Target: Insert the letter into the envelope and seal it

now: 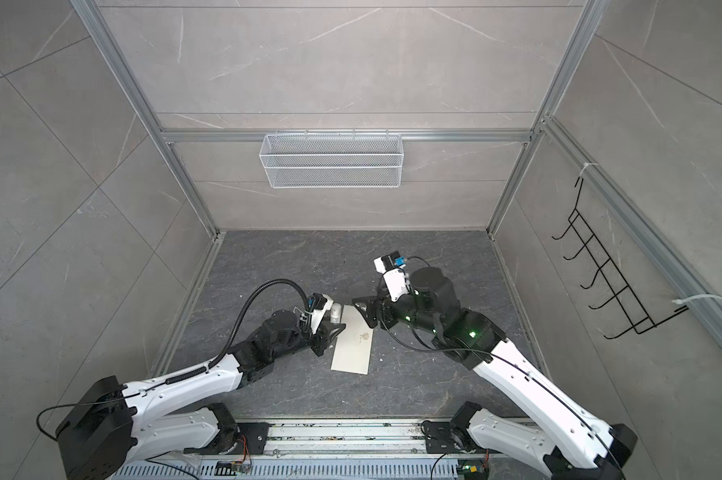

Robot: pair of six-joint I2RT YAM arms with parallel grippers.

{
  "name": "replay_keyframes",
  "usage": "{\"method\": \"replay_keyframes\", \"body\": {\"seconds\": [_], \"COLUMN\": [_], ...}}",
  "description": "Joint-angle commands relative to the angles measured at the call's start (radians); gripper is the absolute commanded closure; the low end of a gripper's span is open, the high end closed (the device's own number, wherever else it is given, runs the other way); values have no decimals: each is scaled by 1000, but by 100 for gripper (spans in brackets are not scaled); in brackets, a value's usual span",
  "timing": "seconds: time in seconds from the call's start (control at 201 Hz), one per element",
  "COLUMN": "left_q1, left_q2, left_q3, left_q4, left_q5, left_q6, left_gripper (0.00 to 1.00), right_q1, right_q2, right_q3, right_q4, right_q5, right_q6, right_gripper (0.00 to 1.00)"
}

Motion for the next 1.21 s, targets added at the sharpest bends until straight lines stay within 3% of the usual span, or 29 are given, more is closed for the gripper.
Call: {"method": "replay_keyframes", "body": {"seconds": [0.0, 0.085, 0.294, 0.677, 1.205], "left_q1": [17, 65, 195, 267, 284], "left_q2": [-24, -9, 85, 323, 379], "left_q3": [106, 134, 144, 191, 181], "left_q4": [-383, -511, -563, -540, -504], "left_q5": [-159, -166, -80, 2, 30], "left_q6": [-140, -187, -223, -274, -317], "left_gripper": [100, 100, 100, 100, 59], "right_q1": [2, -1, -21, -102, -164], "right_q2": [-9, -22, 11, 15, 21], "right_q3": [-102, -153, -199, -262, -295], "right_q4": [71, 106, 133, 141, 146], "right_q5": [288, 386, 472, 425, 345], "right_q6": [-24, -21, -20, 13, 25], "right_gripper": [15, 7, 6, 6, 5]}}
